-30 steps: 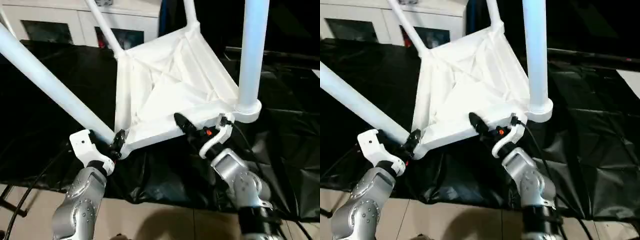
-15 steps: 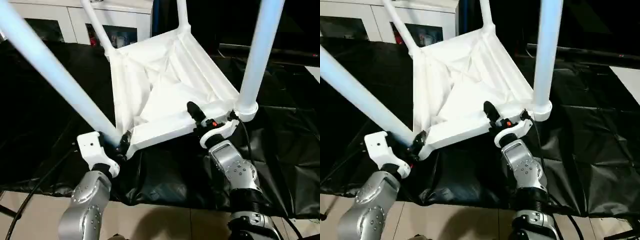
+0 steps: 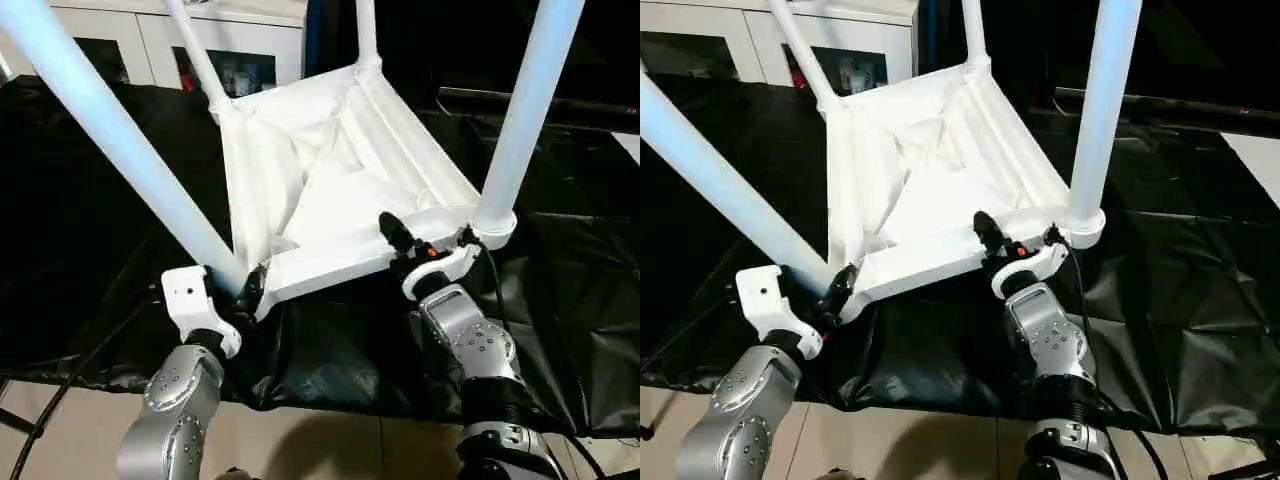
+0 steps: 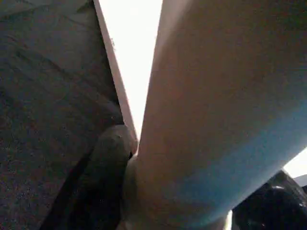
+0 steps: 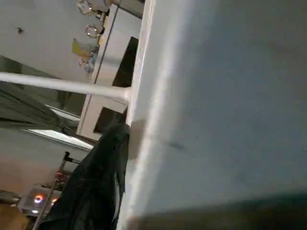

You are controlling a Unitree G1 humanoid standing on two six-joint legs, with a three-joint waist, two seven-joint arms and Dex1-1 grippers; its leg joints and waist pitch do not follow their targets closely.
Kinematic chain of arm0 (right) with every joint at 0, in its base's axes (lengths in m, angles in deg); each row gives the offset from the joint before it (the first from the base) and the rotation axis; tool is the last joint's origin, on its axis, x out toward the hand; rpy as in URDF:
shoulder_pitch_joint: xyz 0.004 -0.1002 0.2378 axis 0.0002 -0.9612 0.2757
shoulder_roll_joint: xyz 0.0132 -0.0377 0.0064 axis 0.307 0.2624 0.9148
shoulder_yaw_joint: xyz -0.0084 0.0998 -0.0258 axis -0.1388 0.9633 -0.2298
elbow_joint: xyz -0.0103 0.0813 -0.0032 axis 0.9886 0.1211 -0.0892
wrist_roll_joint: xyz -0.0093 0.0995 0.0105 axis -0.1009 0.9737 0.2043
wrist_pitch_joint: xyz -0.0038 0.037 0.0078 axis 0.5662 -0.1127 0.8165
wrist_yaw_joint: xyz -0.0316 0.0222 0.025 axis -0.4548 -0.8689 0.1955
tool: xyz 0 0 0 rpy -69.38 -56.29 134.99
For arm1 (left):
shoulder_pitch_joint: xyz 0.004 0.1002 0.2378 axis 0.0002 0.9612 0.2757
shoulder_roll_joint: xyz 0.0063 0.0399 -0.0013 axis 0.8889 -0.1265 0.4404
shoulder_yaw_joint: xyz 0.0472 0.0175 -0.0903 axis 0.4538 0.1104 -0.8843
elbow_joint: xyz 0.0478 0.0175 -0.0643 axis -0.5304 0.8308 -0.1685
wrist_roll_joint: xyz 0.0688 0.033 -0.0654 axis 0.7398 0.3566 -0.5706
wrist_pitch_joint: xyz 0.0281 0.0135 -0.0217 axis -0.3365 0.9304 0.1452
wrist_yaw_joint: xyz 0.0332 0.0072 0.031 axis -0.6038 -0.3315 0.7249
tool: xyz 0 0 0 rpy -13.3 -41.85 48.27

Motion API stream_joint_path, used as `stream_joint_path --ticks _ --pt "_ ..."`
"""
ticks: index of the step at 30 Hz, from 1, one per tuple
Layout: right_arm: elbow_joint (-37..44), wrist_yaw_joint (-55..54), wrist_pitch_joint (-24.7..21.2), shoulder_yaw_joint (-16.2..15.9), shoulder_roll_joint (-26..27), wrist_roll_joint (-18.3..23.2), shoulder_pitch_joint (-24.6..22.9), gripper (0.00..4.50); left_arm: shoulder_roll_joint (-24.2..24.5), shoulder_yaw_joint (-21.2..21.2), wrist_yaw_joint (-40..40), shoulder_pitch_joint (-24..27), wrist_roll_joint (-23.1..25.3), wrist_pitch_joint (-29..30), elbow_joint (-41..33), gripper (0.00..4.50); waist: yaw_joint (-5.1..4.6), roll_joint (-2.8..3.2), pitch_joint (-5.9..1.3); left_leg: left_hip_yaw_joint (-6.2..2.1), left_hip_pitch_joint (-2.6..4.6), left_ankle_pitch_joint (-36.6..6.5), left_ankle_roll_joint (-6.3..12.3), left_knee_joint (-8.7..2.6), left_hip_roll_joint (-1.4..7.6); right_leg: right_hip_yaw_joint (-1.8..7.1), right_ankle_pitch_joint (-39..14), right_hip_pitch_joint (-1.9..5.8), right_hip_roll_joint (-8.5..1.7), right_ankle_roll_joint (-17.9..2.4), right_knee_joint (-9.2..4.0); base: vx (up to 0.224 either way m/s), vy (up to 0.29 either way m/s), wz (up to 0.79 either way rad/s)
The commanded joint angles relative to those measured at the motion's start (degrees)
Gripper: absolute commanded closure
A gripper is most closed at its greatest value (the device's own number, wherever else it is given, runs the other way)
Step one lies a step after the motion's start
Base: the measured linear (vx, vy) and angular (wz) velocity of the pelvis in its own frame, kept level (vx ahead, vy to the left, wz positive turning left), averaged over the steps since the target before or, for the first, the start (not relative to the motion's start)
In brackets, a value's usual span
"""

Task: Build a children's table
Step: Flip table

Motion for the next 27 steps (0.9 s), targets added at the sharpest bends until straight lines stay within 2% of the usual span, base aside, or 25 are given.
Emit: stream_joint_path --ticks 1,6,7,8,10,11,14,18,20,23,27 --pt "1.18 -0.78 1.36 0.69 -0.73 0.03 2.42 2.20 -1.05 2.03 -2.46 -0.33 -1.52 -0.09 -0.28 1.28 0.40 0.47 -3.77 -1.13 0.77 -0.55 2.47 -3.93 3.62 2.45 5.75 2.64 -3.86 -13.47 -2.65 0.000 0.000 0.00" --pt "2.22 -2.05 3.91 0.12 -2.47 -3.01 2.78 2.34 1.02 1.49 -6.78 1.16 -4.88 1.70 -1.94 0.81 0.65 0.64 -3.71 -1.05 0.99 -2.33 1.37 -4.05 3.62 2.41 3.56 2.46 -3.79 -13.40 -2.76 0.000 0.000 0.00" --pt "2.48 -2.28 4.34 0.20 -2.61 -3.20 2.90 2.34 1.49 1.50 -7.29 1.60 -5.02 1.84 -2.22 0.81 0.65 0.51 -3.64 -1.01 0.93 -2.66 1.20 -4.07 3.56 2.42 2.82 2.45 -3.76 -13.17 -2.84 0.000 0.000 0.00" --pt "3.15 -2.96 4.85 0.69 -2.84 -3.14 3.26 2.36 2.51 1.38 -8.25 2.83 -5.24 2.11 -2.80 0.69 0.69 0.74 -3.61 -1.00 0.91 -2.80 1.10 -4.07 3.53 2.45 2.35 2.43 -3.76 -12.91 -2.82 0.000 0.000 0.00" --pt "3.96 -3.78 5.97 0.85 -3.50 -3.90 3.62 2.36 3.55 0.93 -8.82 4.46 -5.55 2.78 -3.56 0.67 0.69 0.82 -3.61 -1.03 0.85 -2.83 1.00 -4.08 3.52 2.43 2.21 2.44 -3.66 -12.42 -2.85 0.000 0.000 0.00" --pt "4.63 -4.00 6.46 0.45 -4.23 -4.85 3.67 2.38 4.21 0.74 -9.03 5.61 -5.47 3.03 -4.20 0.48 0.82 1.08 -3.64 -1.02 0.92 -2.97 0.89 -4.05 3.46 2.43 2.04 2.38 -3.60 -12.22 -2.84 0.000 0.000 0.00" --pt "6.26 -4.26 6.59 0.03 -5.07 -5.80 3.31 2.39 4.88 0.77 -9.47 7.24 -5.43 3.01 -5.50 0.25 1.40 1.05 -3.54 -0.93 1.01 -3.56 0.66 -4.12 3.56 2.52 0.80 2.26 -3.56 -11.58 -3.02 0.000 0.000 0.00" --pt "9.27 -5.79 7.36 -0.38 -6.09 -7.28 2.00 2.39 7.06 2.83 -11.51 9.92 -4.28 2.05 -8.43 0.00 1.75 1.25 -3.41 -0.93 1.08 -5.44 -0.33 -4.32 3.54 2.52 -1.71 2.02 -3.44 -10.17 -3.23 0.000 0.000 0.00" --pt "11.20 -7.32 8.37 -0.74 -6.78 -8.91 0.87 2.40 8.53 4.59 -12.97 10.90 -2.23 -0.88 -9.90 0.00 1.99 1.44 -3.38 -1.05 1.08 -6.18 -0.95 -4.49 3.59 2.52 -2.89 1.94 -3.44 -8.99 -3.37 0.000 0.000 0.00" --pt "14.49 -8.81 8.59 -1.69 -7.56 -11.05 -0.78 2.41 9.60 5.88 -13.73 10.50 0.89 -5.46 -11.52 0.00 2.22 1.48 -3.35 -1.09 1.16 -6.39 -1.18 -4.51 3.55 2.61 -2.95 1.85 -3.35 -7.47 -3.58 0.000 0.000 0.00" --pt "17.39 -10.77 7.85 -3.27 -8.46 -13.97 -2.08 2.41 11.31 7.33 -14.26 8.79 3.39 -7.83 -13.24 0.00 2.30 1.51 -3.36 -1.13 0.97 -7.18 -1.83 -4.61 3.34 2.61 -3.84 1.87 -3.36 -6.90 -3.45 0.000 0.000 0.00"
